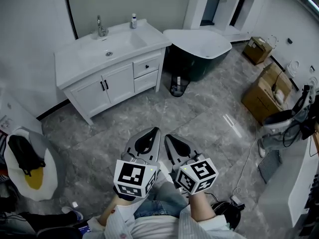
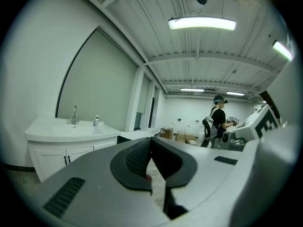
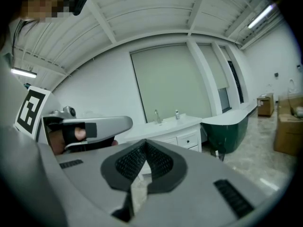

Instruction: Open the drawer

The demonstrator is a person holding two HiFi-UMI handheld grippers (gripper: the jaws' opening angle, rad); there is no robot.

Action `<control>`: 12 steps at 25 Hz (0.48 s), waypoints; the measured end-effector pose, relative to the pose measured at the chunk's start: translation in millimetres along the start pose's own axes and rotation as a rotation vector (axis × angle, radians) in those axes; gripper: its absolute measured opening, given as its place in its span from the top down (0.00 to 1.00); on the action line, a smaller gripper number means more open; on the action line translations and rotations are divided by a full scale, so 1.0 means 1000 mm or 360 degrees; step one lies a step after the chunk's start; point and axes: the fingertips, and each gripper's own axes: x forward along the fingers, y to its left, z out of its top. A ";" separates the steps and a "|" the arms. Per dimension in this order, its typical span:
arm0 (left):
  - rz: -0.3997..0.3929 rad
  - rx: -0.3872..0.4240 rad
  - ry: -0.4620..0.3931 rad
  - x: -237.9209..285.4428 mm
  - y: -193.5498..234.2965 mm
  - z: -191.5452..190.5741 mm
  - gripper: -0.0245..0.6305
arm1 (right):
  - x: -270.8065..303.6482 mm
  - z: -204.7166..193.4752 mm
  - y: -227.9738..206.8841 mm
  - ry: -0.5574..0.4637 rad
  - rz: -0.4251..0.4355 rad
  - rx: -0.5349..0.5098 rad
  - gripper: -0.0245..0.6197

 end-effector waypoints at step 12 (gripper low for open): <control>0.0008 -0.0051 0.0046 0.011 0.018 -0.011 0.94 | 0.015 -0.006 -0.006 0.0035 -0.0023 0.0020 0.95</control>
